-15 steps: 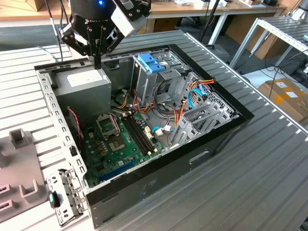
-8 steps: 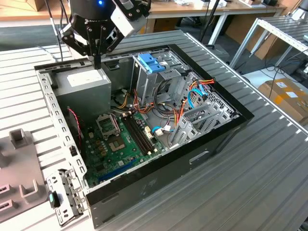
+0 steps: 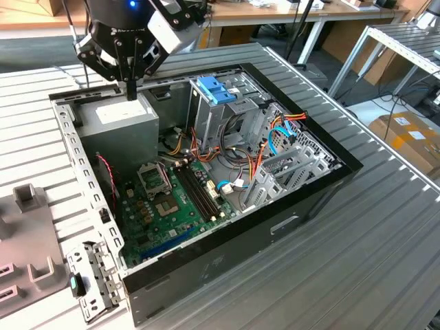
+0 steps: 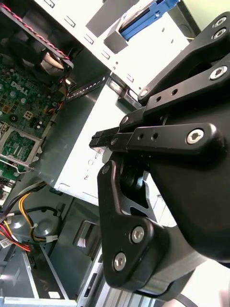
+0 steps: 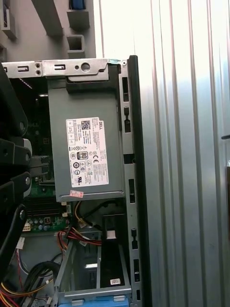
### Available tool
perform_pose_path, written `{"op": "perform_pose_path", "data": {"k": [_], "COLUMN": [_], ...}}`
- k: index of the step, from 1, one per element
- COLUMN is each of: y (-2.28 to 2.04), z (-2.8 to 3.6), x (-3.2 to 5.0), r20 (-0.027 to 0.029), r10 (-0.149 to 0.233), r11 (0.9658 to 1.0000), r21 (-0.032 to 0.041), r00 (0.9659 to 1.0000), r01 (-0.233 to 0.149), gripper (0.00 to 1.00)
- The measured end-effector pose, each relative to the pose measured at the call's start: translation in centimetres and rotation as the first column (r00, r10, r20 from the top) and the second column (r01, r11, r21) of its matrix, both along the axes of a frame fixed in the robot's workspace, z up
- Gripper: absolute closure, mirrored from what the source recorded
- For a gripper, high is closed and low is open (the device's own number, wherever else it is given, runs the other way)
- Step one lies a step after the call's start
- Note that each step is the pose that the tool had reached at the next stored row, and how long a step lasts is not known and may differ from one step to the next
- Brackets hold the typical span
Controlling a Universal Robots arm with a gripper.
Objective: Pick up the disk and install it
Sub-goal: 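Reach for the disk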
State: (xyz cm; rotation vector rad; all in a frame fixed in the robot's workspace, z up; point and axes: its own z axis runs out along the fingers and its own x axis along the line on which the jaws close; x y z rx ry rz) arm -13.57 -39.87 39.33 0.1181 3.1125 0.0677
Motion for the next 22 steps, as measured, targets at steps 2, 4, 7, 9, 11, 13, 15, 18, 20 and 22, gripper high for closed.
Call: {"op": "perform_pose_path", "data": {"k": [2,4,7,9,11,13,15,18,20,22], "y": [0.02,0.06,0.08,0.09,0.12,0.15,0.18,0.19,0.19,0.19], "z": [0.0,0.0,0.0,0.0,0.0,0.0,0.0,0.0,0.0,0.0], "x": [-0.41,-0.85,-1.39,-1.57,-1.8,-2.07,-2.24,-2.29,-2.29,-2.29], "r20": [0.0,0.0,0.0001,0.0,0.0,0.0,0.0,-0.0001,0.0,0.0], "r10": [0.0,0.0,0.0,0.0,0.0,0.0,0.0,0.0,0.0,0.0], "r11": [1.0,1.0,1.0,1.0,1.0,1.0,1.0,1.0,1.0,1.0], "r21": [0.0,-0.0001,0.0,0.0,0.0,0.0,0.0,-0.0001,0.0,0.0], "r00": [1.0,1.0,1.0,1.0,1.0,1.0,1.0,1.0,1.0,1.0], "r01": [0.0,0.0,0.0,0.0,0.0,0.0,0.0,0.0,0.0,0.0], "gripper": [0.89,0.89,0.89,0.89,0.89,0.89,0.89,0.89,0.89,0.89]}}
